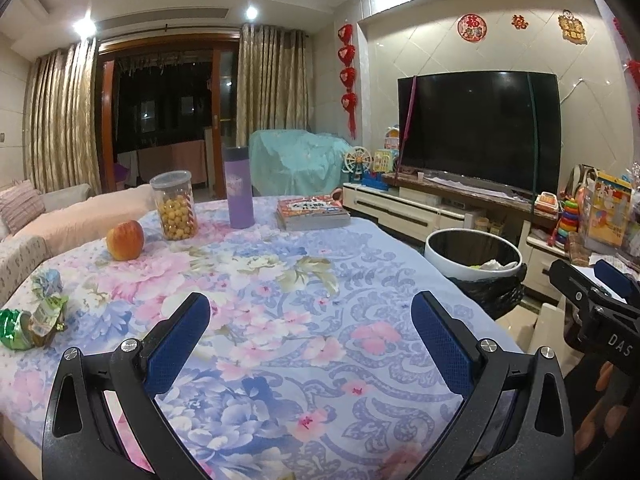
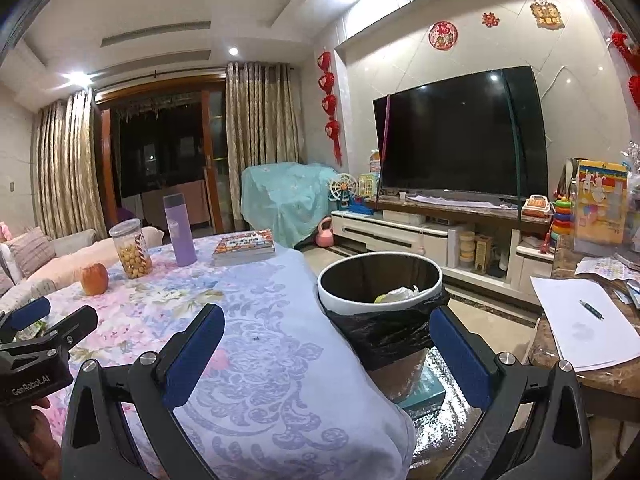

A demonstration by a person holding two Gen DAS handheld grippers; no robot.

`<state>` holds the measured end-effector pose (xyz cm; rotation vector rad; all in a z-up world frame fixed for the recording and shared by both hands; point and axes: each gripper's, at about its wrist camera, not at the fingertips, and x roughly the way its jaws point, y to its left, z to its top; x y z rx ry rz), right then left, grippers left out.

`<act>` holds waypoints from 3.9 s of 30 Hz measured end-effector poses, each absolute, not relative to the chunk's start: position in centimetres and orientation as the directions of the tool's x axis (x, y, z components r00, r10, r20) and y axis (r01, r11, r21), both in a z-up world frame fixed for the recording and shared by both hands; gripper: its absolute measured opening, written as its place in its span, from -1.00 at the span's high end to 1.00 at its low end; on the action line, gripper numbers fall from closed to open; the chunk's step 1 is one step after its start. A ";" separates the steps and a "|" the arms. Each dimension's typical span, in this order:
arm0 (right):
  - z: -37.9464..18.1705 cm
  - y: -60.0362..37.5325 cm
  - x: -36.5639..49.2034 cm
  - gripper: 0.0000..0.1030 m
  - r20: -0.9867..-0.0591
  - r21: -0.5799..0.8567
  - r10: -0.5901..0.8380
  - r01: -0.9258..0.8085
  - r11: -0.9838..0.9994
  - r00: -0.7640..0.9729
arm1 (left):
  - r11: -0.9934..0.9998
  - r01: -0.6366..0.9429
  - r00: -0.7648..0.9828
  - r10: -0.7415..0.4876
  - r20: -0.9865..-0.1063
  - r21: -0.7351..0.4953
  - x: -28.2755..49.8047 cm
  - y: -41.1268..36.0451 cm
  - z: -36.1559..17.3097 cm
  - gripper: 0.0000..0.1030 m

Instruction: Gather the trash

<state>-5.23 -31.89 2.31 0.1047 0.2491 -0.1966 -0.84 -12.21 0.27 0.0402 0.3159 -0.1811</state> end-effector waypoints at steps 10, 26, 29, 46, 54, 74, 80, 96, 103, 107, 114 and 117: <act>2.6 -31.8 -5.6 -1.00 -0.229 0.095 -0.168 0.194 0.976 0.959 | 0.983 0.185 0.940 -0.177 -0.291 0.001 -1.3 -11.9 0.7 -1.00; 2.5 -31.7 -5.6 -1.00 -0.227 0.107 -0.156 0.183 0.977 0.961 | 0.984 0.179 0.940 -0.173 -0.293 -0.006 -1.2 -11.8 0.7 -1.00; 2.5 -31.7 -5.6 -1.00 -0.228 0.109 -0.153 0.181 0.977 0.962 | 0.983 0.184 0.939 -0.177 -0.295 -0.006 -1.2 -11.8 0.7 -1.00; 2.6 -31.4 -5.8 -1.00 -0.229 0.116 -0.142 0.172 0.978 0.963 | 0.982 0.187 0.936 -0.181 -0.302 -0.009 -1.3 -11.9 0.6 -1.00; 2.6 -31.4 -5.8 -1.00 -0.227 0.116 -0.142 0.171 0.978 0.963 | 0.981 0.191 0.936 -0.185 -0.301 -0.009 -1.4 -11.9 0.6 -1.00; 2.6 -31.1 -5.7 -1.00 -0.230 0.121 -0.134 0.165 0.979 0.964 | 0.979 0.202 0.927 -0.195 -0.320 -0.012 -0.7 -11.9 0.2 -1.00; 2.6 -31.1 -5.8 -1.00 -0.227 0.134 -0.130 0.163 0.978 0.965 | 0.979 0.203 0.925 -0.196 -0.325 -0.013 -0.6 -11.8 0.1 -1.00; 2.6 -31.5 -5.6 -1.00 -0.238 0.156 -0.122 0.162 0.974 0.963 | 0.976 0.216 0.918 -0.206 -0.338 -0.008 -0.1 -12.1 -0.3 -1.00; 2.5 -31.6 -5.3 -1.00 -0.249 0.163 -0.118 0.162 0.973 0.961 | 0.975 0.221 0.915 -0.212 -0.344 -0.013 0.2 -12.0 -0.4 -1.00; 2.5 -31.7 -5.3 -1.00 -0.250 0.164 -0.116 0.160 0.973 0.961 | 0.975 0.223 0.914 -0.214 -0.345 -0.013 0.3 -12.0 -0.5 -1.00; 2.5 -31.7 -5.2 -1.00 -0.255 0.172 -0.111 0.158 0.972 0.961 | 0.973 0.232 0.911 -0.222 -0.347 -0.012 0.5 -12.1 -0.7 -1.00; 2.4 -31.8 -5.1 -1.00 -0.260 0.175 -0.109 0.158 0.972 0.959 | 0.972 0.234 0.910 -0.223 -0.350 -0.013 0.6 -12.1 -0.7 -1.00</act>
